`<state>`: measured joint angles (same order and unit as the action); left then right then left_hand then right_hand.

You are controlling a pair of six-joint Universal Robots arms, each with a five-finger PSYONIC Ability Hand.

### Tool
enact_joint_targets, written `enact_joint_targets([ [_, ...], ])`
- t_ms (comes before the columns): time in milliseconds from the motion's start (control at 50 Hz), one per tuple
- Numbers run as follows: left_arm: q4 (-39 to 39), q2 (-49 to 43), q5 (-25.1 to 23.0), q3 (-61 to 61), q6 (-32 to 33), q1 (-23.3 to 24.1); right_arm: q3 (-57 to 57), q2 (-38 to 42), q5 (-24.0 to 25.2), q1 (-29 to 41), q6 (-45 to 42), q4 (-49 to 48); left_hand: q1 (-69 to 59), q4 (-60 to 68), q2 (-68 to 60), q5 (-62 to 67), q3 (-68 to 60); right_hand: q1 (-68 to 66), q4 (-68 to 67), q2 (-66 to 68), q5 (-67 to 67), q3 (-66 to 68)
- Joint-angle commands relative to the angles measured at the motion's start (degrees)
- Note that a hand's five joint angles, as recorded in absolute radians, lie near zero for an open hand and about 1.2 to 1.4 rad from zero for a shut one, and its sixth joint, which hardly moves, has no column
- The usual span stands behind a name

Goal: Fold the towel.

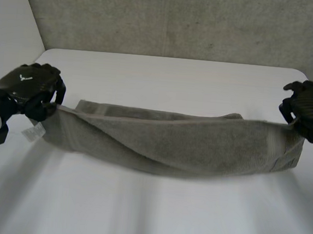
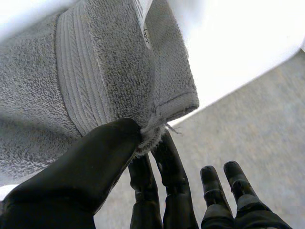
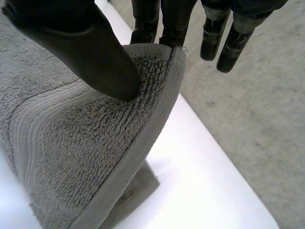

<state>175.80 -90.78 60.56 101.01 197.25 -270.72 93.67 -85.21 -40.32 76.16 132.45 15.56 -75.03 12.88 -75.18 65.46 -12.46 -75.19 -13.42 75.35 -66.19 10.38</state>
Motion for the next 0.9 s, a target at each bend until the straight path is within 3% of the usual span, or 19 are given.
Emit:
enact_joint_targets([
  [20,0.4,-9.2,0.0,-4.1,1.1,0.7,-0.9,6.6,-0.7,2.2,-0.7,-2.6,-5.0,-2.9,-4.8,4.5,2.5,-4.8,3.4,4.6,-3.8,-0.4],
  [120,0.6,-21.3,0.4,-12.7,1.4,2.7,-3.6,12.2,-4.2,7.0,1.4,-9.2,-5.0,-2.9,-4.8,4.5,2.5,-4.8,3.4,4.6,-3.8,-0.4],
  [160,0.6,-24.0,0.6,-15.0,1.4,3.5,-6.6,17.4,-8.0,8.4,4.2,-12.2,-5.0,-2.9,-4.8,4.5,2.5,-4.8,3.4,4.6,-3.8,-0.4],
  [280,0.9,-32.3,1.0,-23.3,0.9,5.0,-12.3,24.0,-10.8,10.2,5.9,-13.7,-5.0,-2.9,-4.8,4.5,2.5,-4.8,3.4,4.6,-3.8,-0.4],
  [480,6.5,-36.9,3.9,-29.8,1.0,7.8,-22.4,32.6,-18.1,14.5,10.2,-19.6,-5.0,-2.9,-4.8,4.5,2.5,-4.8,3.4,4.6,-3.8,-0.4],
  [600,12.6,-38.6,6.8,-31.6,0.9,8.4,-24.1,34.2,-18.7,14.6,13.9,-24.3,-5.0,-2.9,-4.8,4.5,2.5,-4.8,3.4,4.6,-3.8,-0.4],
  [700,13.3,-40.7,7.3,-33.6,0.9,9.1,-26.0,36.0,-21.3,15.3,16.2,-29.1,-5.0,-2.9,-4.8,4.5,2.5,-4.8,3.4,4.6,-3.8,-0.4],
  [900,13.6,-44.3,7.3,-35.4,1.3,10.0,-28.5,39.3,-21.6,15.7,16.0,-28.9,-5.0,-2.9,-4.8,4.5,2.5,-4.8,3.4,4.6,-3.8,-0.4],
])
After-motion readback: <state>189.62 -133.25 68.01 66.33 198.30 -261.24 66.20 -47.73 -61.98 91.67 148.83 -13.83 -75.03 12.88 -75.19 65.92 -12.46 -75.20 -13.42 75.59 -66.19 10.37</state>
